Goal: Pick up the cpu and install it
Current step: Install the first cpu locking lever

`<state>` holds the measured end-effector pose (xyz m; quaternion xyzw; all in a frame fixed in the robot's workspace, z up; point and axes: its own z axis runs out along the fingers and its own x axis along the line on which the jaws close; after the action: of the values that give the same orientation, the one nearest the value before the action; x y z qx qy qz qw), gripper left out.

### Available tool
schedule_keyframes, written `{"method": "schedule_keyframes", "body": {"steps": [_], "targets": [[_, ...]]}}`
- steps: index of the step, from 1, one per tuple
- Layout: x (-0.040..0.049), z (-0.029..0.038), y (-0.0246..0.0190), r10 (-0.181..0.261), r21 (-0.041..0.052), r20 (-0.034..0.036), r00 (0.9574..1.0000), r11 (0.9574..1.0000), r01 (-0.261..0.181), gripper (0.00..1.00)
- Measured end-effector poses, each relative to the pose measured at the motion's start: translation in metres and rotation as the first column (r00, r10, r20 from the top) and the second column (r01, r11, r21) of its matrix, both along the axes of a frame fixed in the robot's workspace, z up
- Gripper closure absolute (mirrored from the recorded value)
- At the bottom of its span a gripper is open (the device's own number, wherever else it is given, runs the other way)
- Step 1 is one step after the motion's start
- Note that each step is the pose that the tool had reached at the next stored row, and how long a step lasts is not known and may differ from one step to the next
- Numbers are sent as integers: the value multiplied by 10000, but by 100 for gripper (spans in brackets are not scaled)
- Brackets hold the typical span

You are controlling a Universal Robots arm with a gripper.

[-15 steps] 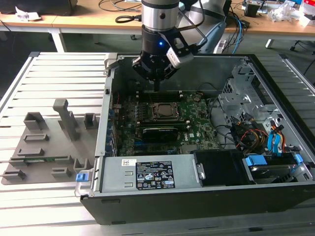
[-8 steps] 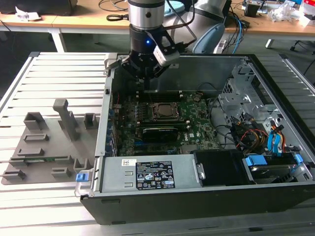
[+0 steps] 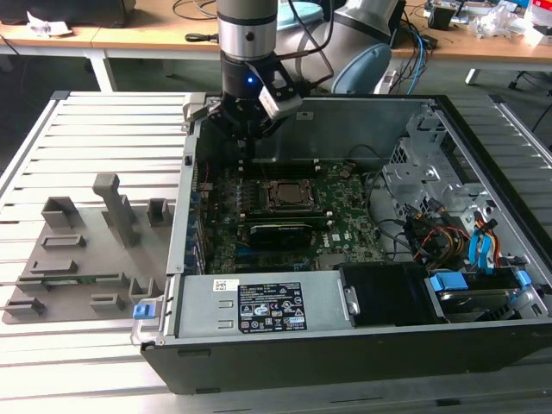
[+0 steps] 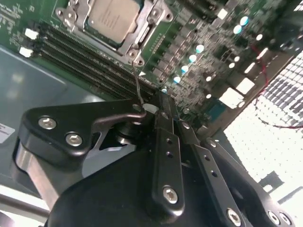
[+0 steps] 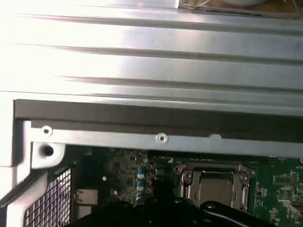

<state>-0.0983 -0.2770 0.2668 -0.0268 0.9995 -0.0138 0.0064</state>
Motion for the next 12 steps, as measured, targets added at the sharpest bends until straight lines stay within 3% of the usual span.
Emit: {"method": "schedule_keyframes", "body": {"steps": [2, 12], "targets": [[0, -39, 24, 6, 2, 1, 10000, 10000, -6, 89], [73, -43, 25, 7, -5, 1, 10000, 10000, -7, 89]]}}
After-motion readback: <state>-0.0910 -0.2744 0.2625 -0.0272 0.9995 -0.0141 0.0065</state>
